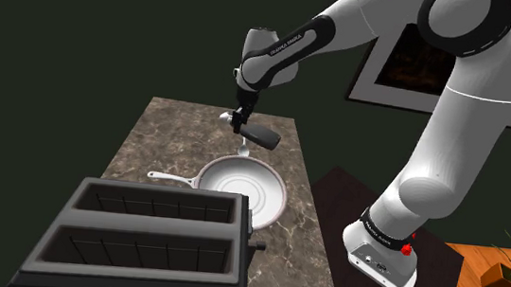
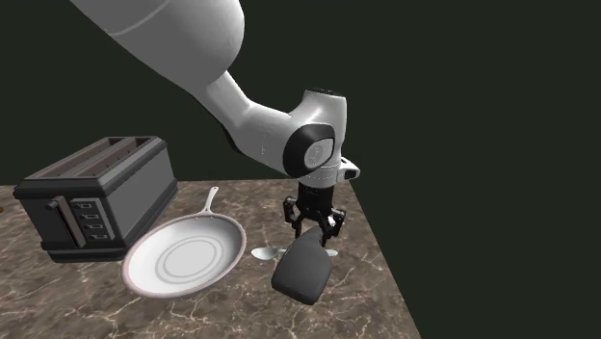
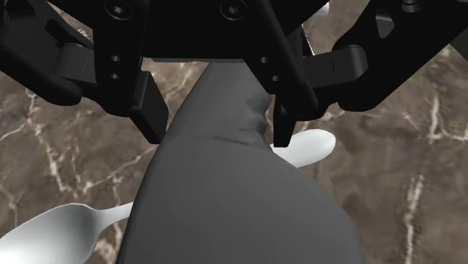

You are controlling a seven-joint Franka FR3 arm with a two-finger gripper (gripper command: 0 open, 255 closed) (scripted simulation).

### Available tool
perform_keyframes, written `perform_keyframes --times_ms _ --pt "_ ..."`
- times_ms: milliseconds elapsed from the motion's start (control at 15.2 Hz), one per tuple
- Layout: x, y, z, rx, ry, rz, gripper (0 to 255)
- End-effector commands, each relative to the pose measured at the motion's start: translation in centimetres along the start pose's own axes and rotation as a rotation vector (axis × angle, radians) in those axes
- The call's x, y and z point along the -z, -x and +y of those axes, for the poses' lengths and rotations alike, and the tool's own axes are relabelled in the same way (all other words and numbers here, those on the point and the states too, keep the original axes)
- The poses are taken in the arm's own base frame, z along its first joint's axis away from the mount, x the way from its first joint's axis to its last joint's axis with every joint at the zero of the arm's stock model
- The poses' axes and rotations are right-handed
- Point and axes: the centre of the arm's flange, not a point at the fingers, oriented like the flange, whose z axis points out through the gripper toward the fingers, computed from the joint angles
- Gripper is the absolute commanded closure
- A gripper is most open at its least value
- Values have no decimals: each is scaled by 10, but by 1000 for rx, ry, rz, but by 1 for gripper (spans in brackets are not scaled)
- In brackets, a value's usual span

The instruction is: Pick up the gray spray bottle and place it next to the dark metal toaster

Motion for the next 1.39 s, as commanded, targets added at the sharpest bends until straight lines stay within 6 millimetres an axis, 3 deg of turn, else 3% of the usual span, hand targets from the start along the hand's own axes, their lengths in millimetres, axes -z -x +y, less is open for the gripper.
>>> perform_keyframes --times_ms 0,1320 --pt "7 0 0 0 0 0 255" --pt "113 -2 -7 0 0 0 255"
